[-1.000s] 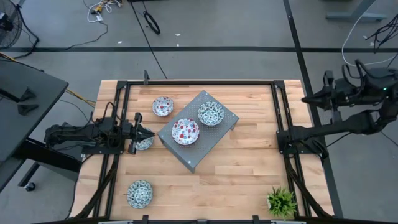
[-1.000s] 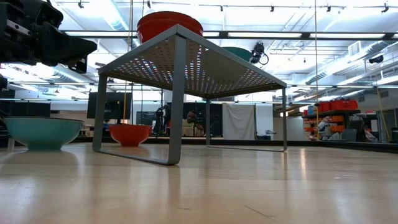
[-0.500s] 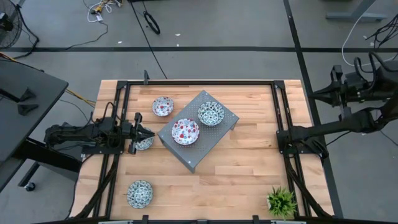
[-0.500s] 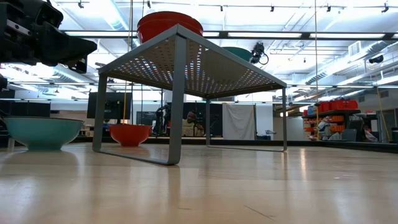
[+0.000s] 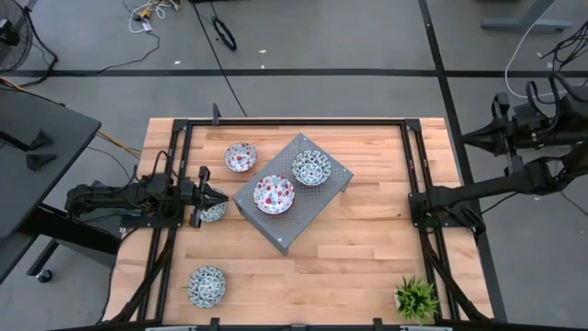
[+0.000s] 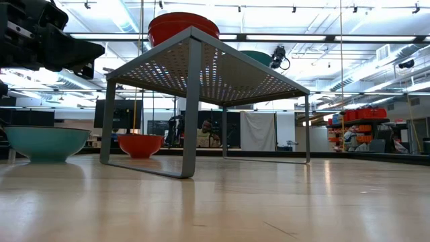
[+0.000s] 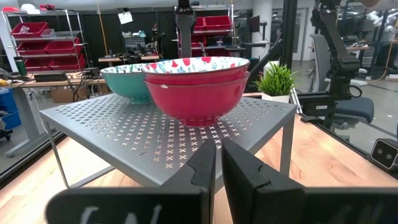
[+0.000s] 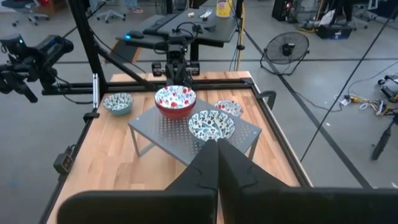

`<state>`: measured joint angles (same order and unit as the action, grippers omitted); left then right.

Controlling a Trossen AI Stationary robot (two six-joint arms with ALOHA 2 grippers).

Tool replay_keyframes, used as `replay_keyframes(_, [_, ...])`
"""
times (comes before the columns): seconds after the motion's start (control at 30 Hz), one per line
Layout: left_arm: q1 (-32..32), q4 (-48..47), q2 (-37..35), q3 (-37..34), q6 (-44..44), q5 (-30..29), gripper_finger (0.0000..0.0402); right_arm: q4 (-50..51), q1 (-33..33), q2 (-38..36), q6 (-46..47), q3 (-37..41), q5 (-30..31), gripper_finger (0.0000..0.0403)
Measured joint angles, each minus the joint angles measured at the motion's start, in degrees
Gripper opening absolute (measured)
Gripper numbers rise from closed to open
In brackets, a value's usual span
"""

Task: Pick & Place Mini bowls
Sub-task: Stack the bottom blue patterned bowl on top of the blue patterned bowl on the shelf

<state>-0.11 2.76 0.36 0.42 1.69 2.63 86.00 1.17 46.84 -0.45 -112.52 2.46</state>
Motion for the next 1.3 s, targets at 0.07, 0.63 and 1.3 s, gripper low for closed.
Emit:
replay_keyframes(0.07, [0.0, 0.0, 0.0, 0.0, 0.0, 0.0, 0.003, 0.7, -0.4, 0.5, 0.0, -1.0, 0.0, 0.0])
replay_keyframes(0.63, [0.0, 0.0, 0.0, 0.0, 0.0, 0.0, 0.003, 4.2, -2.9, 3.7, 2.6, -5.7, 0.0, 0.0])
replay_keyframes(1.3, [0.0, 0.0, 0.0, 0.0, 0.0, 0.0, 0.003, 4.0, -2.9, 3.7, -3.0, -5.1, 4.6, 0.0017])
